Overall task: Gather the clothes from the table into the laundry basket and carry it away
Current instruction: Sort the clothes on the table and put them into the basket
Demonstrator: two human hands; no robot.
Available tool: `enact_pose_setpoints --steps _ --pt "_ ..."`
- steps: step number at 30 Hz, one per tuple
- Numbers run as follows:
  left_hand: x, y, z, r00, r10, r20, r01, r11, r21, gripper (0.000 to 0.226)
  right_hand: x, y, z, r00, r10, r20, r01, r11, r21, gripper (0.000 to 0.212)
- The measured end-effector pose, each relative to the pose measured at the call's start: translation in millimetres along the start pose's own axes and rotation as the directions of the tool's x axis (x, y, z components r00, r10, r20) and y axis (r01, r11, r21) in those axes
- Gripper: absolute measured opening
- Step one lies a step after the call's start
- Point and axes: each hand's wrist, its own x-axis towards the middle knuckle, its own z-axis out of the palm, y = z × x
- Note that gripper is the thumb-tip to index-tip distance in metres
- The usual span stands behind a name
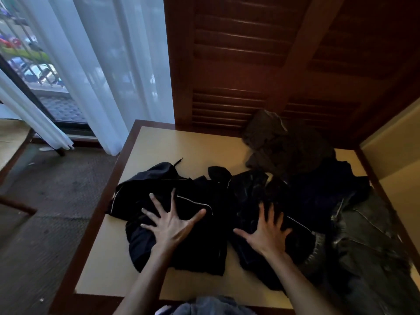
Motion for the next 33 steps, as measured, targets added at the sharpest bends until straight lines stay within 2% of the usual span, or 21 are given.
enact_pose_setpoints --steps 4,9,14,18,21,22,24,27,29,31,32,33 --pt "7 19 36 0.997 0.056 0.046 -0.067 0.954 0.294 0.133 9 -4 12 0.999 -0.011 -0.038 0.006 0.991 -0.13 0.115" --pt "23 27 44 0.997 0.068 0.024 -0.072 0.908 0.413 0.119 27 -6 19 0.994 -0.016 -0.108 -0.003 0.985 -0.171 0.101" --pt "36 19 33 0.993 0.108 -0.037 -0.085 0.917 0.39 0.096 38 -6 23 0.99 -0.038 -0.136 0.019 0.991 -0.135 0.091" --pt "26 23 14 0.995 0.092 0.044 -0.101 0.947 0.306 0.111 39 -6 26 0.981 -0.043 -0.187 0.02 0.992 -0.127 0.089" --pt "8 36 -14 0.993 0.036 0.111 -0.043 0.997 0.059 0.119 39 -7 28 0.971 -0.035 -0.237 0.007 0.993 -0.121 0.092" --pt "3 43 -25 0.993 0.045 0.109 -0.05 0.998 0.037 0.117 38 -7 28 0.97 -0.029 -0.24 0.001 0.993 -0.117 0.092" --pt "-3 62 -41 0.985 0.157 0.065 -0.165 0.978 0.13 0.108 36 -8 27 0.971 -0.021 -0.24 -0.007 0.993 -0.114 0.092" --pt "20 108 -51 0.912 0.4 0.09 -0.409 0.876 0.255 0.098 34 -8 26 0.973 -0.017 -0.229 -0.01 0.993 -0.116 0.092" --pt "51 137 -39 0.824 0.512 0.245 -0.567 0.723 0.395 0.109 34 -10 27 0.975 -0.001 -0.223 -0.022 0.995 -0.101 0.094" --pt "78 152 -15 0.726 0.511 0.46 -0.685 0.476 0.552 0.122 34 -11 24 0.981 0.013 -0.192 -0.033 0.995 -0.099 0.097" --pt "86 152 -3 0.714 0.448 0.537 -0.698 0.401 0.594 0.124 34 -11 22 0.984 0.02 -0.176 -0.04 0.993 -0.111 0.098" --pt "93 148 7 0.725 0.384 0.572 -0.689 0.373 0.622 0.121 34 -10 19 0.985 0.032 -0.167 -0.053 0.992 -0.119 0.098"
